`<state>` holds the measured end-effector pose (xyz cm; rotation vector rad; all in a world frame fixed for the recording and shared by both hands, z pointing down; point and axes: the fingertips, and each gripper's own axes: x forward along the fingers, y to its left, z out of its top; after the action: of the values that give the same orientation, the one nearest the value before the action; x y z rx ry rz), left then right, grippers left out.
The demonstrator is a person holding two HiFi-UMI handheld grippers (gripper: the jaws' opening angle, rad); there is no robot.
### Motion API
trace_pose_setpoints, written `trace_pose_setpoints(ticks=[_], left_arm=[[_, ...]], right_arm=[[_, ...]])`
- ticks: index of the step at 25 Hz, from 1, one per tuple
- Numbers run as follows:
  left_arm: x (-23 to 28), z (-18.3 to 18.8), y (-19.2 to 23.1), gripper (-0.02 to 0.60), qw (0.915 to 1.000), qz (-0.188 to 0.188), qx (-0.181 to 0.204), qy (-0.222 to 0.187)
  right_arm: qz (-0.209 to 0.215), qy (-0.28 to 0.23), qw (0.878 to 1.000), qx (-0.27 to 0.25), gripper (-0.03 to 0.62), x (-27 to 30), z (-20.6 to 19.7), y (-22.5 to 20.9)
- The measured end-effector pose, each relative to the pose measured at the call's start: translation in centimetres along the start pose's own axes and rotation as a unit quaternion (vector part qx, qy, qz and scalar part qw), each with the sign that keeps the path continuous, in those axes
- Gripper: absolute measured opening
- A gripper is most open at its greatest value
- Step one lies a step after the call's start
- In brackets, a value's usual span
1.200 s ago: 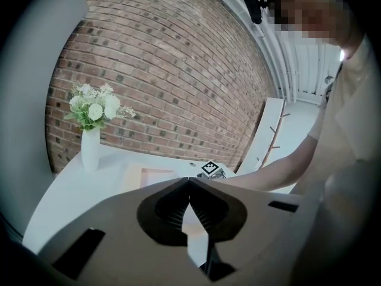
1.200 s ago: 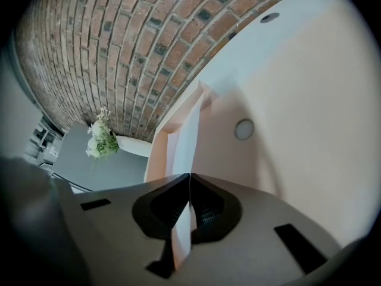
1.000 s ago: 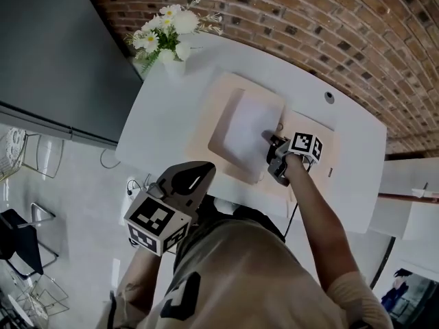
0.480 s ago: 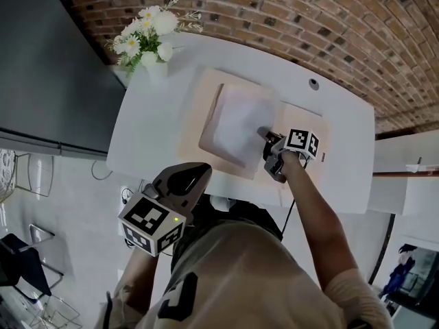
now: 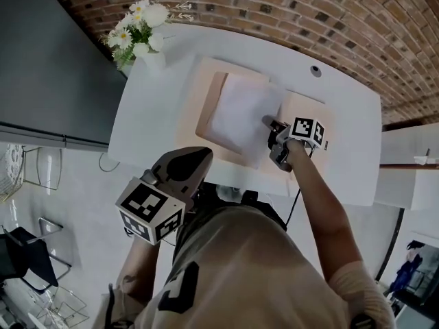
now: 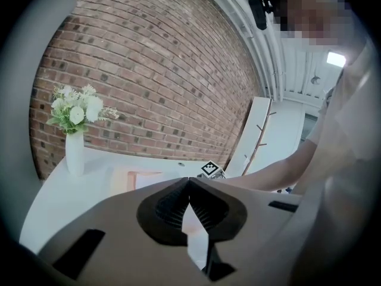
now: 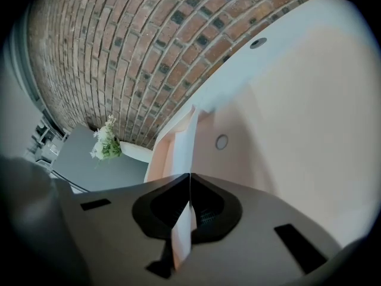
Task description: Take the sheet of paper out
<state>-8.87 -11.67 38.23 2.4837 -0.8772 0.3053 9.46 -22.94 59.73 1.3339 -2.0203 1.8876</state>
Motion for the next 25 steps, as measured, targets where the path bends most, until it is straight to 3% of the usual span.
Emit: trace_pose_setpoints(ticks=[7,14,25], left_arm=[[0.8,0.8,-2.0,0.014,0.9994,0.022,-0.015,-0.022],[0.8,0.7,-2.1,0.014,0.9991,0.038,-0.011,-0.016],[2.8,1.0,-3.9,0.014,0.9999,0.014,0.007,-0.002]], right_arm=[[0.010,0.022,0.999,-0.024,0.025,-0.8,0.4,-0.6],[0.021,0.033,0.998,-0.048,0.025,-1.0,0.5,-0.4],[0.019,0.021,0.998,-0.050,0.025,-5.1,0.9,-2.5]])
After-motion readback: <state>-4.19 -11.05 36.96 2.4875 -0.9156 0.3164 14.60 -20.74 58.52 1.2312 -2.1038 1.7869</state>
